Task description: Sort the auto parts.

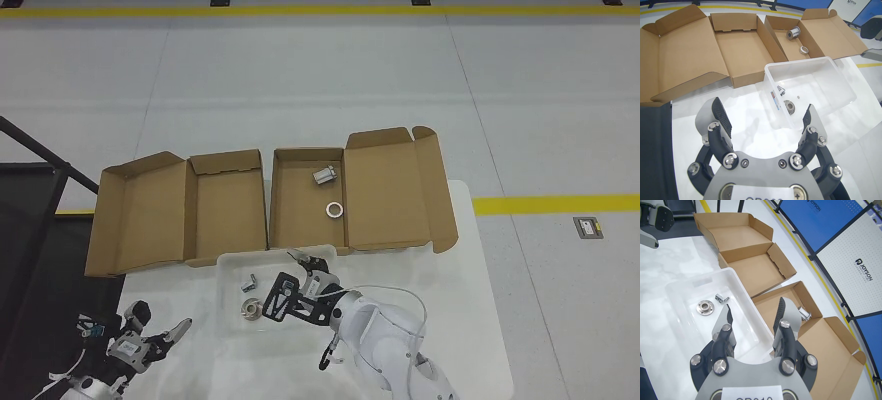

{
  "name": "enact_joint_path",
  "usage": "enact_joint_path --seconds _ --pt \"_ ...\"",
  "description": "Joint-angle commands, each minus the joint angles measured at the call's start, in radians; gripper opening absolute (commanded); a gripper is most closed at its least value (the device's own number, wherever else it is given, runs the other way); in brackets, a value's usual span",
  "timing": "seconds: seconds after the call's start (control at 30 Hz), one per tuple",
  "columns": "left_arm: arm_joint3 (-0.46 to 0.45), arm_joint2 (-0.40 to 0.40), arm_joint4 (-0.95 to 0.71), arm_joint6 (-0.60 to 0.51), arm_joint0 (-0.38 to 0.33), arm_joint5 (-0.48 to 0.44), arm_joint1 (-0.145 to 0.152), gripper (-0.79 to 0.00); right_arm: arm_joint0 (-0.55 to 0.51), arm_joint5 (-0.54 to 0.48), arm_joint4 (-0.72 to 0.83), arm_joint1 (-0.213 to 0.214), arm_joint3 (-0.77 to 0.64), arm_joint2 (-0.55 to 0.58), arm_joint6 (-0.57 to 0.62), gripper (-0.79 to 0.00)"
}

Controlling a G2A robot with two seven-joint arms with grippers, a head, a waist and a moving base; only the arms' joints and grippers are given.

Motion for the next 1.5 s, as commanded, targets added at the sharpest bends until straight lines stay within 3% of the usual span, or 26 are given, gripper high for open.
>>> enact_joint_path --seconds 0.0,0.1,0.37,0.57,0.73,0.9,1.03,1.13,1.2,1.47 --pt "-0.040 -0.003 0.046 0.014 0.010 0.007 0.000 0.000 0.003 0.000 0.005 0.000 0.002 0.000 0.002 0.000" --pt "-0.112 -0.002 0.175 0.023 0.035 0.036 0.001 0.000 0.003 0.000 0.005 0.000 0.002 0.000 0.002 0.000" --pt "-0.112 -0.002 0.175 0.023 0.035 0.036 0.001 0.000 -0.003 0.002 0.002 0.001 0.001 -0.001 -0.013 0.000" --pt "-0.197 0.044 0.390 0.072 0.054 0.095 0.000 0.000 -0.061 -0.060 -0.055 0.032 -0.058 0.033 -0.236 0.000" --pt "-0.334 0.052 0.543 0.017 0.043 -0.009 0.012 0.000 -0.153 -0.102 -0.124 0.066 -0.122 0.093 -0.416 0.000" --pt "-0.424 0.110 0.678 -0.106 -0.025 -0.132 0.026 0.000 -0.268 -0.170 -0.213 0.114 -0.209 0.193 -0.660 0.000" --pt "-0.425 0.221 0.784 -0.249 -0.128 -0.221 0.035 0.000 -0.390 -0.112 -0.286 0.149 -0.260 0.284 -0.868 0.000" --pt "-0.371 0.324 0.817 -0.370 -0.240 -0.268 0.035 0.000 -0.475 -0.045 -0.299 0.169 -0.266 0.347 -0.987 0.000" --pt "-0.337 0.352 0.789 -0.425 -0.284 -0.235 0.030 0.000 -0.498 -0.029 -0.284 0.173 -0.262 0.367 -0.999 0.000" --pt "-0.337 0.352 0.789 -0.425 -0.284 -0.235 0.030 0.000 -0.498 -0.029 -0.284 0.173 -0.262 0.367 -0.999 0.000"
